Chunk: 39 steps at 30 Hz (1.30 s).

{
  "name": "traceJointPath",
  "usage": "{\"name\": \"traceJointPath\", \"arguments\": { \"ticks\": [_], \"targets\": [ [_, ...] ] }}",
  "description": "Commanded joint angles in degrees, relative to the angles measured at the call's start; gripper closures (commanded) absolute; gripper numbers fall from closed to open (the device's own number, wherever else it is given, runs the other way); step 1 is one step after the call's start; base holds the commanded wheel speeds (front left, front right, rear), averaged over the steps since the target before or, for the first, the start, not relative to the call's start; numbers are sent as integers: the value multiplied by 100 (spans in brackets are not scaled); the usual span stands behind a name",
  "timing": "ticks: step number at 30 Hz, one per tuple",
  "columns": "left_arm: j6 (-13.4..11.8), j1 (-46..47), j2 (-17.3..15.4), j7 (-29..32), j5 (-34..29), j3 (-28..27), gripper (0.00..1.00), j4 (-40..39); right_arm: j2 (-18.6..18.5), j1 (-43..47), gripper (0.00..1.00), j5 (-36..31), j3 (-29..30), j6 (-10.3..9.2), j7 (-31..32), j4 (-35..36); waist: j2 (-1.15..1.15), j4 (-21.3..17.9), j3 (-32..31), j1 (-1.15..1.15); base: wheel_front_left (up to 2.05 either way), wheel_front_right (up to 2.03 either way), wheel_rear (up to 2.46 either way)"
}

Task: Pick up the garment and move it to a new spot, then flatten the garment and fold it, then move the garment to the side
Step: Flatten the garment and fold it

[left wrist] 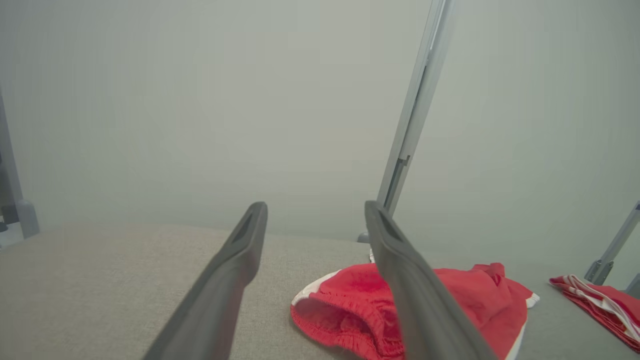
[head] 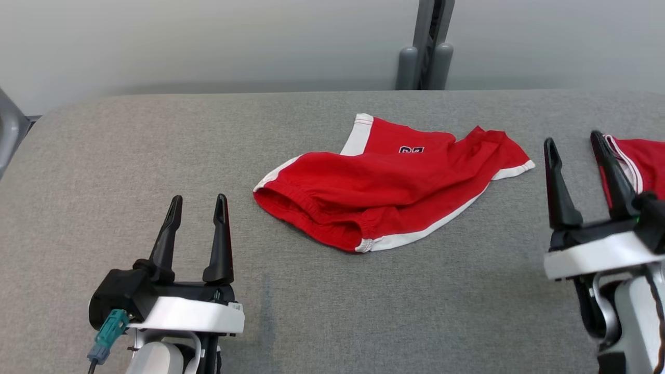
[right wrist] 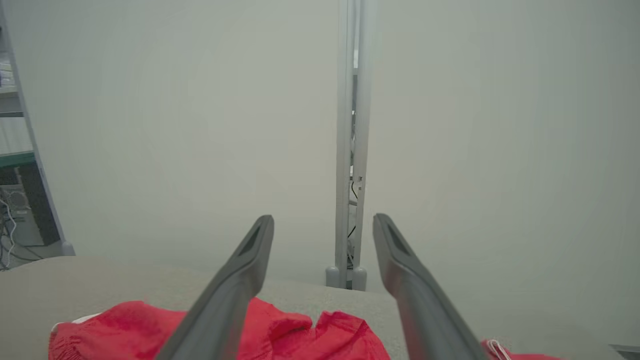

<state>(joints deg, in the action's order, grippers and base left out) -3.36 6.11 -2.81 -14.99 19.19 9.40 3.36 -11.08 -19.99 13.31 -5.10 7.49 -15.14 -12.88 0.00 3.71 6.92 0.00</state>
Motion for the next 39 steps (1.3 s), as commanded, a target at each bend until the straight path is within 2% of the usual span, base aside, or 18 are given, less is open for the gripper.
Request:
{"name": "traceJointPath", "arguments": {
  "ticks": [1,6,14,22,27,34,39],
  "targets": [
    [-21,-21,-22,-10,45,-57,0,52,150,315,0,-111,152,0,0,229,0,-96,14,0,0,0,0],
    [-34,13,-22,-9,97,-150,0,302,455,917,0,-230,383,0,0,560,0,-203,64,0,0,0,0],
    [17,147,-20,-9,97,-258,0,578,516,1066,0,-220,390,0,-1,688,0,-318,132,0,0,0,0],
    [7,204,-20,-9,161,-134,0,973,510,1008,0,-182,353,0,-1,693,0,-392,243,0,0,0,0],
    [-36,534,-19,-9,366,-27,0,1465,451,965,0,-172,273,0,-1,691,0,-522,477,0,0,0,0],
    [73,1484,-57,87,378,47,0,2493,470,843,0,-144,203,0,-1,695,0,-784,883,0,0,0,0],
    [-43,2105,-153,354,409,-39,0,3012,504,766,0,-127,191,0,-1,677,0,-971,1065,0,0,0,0]
  ]
}}
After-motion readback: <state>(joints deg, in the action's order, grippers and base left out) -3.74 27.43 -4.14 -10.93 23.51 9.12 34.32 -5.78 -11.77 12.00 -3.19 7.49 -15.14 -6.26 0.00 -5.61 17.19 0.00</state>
